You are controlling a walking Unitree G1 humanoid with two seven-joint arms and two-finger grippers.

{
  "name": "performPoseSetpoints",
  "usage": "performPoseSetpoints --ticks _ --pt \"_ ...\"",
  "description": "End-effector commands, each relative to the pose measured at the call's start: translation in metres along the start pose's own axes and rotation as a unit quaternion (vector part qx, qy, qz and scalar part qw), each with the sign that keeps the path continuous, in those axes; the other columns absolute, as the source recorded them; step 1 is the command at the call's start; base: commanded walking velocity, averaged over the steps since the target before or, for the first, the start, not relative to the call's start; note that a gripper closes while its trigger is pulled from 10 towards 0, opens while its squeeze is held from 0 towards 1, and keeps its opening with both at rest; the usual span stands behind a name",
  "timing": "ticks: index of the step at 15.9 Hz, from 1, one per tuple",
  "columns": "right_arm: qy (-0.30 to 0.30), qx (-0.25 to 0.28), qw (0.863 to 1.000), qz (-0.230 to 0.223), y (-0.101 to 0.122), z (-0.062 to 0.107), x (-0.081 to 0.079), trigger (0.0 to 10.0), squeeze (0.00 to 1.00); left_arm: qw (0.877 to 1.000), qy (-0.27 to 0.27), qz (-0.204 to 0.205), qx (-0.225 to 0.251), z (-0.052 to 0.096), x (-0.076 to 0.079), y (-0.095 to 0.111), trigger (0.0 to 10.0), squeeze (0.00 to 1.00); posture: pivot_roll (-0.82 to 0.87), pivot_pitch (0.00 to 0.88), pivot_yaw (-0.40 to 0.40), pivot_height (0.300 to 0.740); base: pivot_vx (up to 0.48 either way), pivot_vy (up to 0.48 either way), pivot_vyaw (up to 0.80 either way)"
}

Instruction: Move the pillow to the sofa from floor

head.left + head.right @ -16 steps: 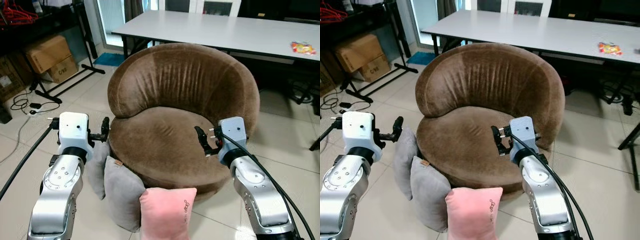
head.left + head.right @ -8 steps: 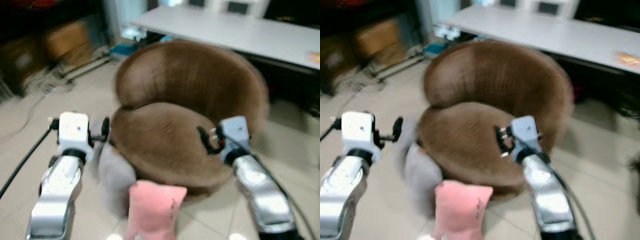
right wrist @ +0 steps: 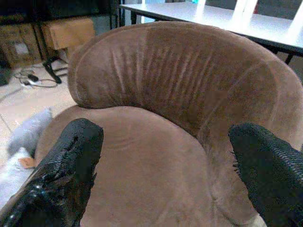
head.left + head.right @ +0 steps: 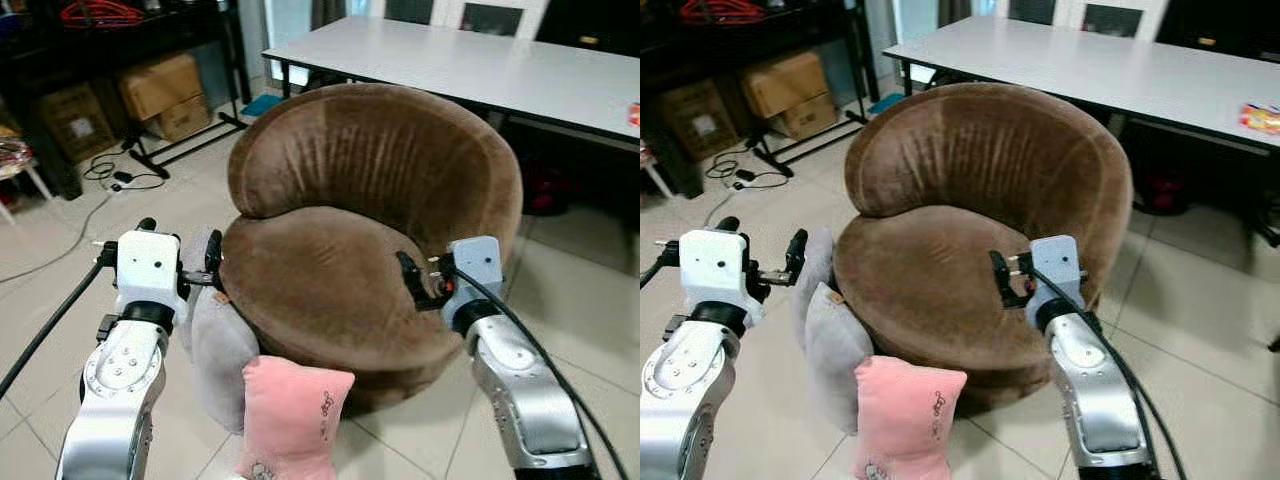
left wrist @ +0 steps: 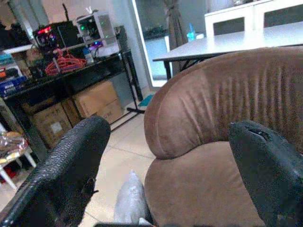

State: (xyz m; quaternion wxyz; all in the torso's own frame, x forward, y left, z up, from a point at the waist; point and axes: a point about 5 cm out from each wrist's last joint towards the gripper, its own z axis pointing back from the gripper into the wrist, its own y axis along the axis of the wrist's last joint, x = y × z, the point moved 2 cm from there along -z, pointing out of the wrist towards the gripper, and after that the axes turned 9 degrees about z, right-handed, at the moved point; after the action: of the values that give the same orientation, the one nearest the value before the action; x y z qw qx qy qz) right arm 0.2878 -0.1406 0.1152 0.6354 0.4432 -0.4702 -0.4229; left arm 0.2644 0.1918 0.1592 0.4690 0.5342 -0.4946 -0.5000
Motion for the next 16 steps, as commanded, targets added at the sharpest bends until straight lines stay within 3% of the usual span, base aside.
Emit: performPoseSetpoints --ticks 1,16 --pt "0.005 0.012 1.0 -0.009 0.0052 0.0001 -0.0023 10.0 0.0 1.0 0.007 -0.009 0.004 0.0004 -0.0048 0.0002 10.0 0.0 -0.06 0.0 0.037 0.74 0.0 0.0 0.0" --pt "0.003 0.016 1.0 -0.009 0.0059 0.0006 -0.0018 10.0 0.0 0.999 0.031 -0.015 0.013 -0.001 -0.0108 -0.0031 10.0 0.0 -0.06 0.0 0.042 0.62 0.0 0.0 0.0"
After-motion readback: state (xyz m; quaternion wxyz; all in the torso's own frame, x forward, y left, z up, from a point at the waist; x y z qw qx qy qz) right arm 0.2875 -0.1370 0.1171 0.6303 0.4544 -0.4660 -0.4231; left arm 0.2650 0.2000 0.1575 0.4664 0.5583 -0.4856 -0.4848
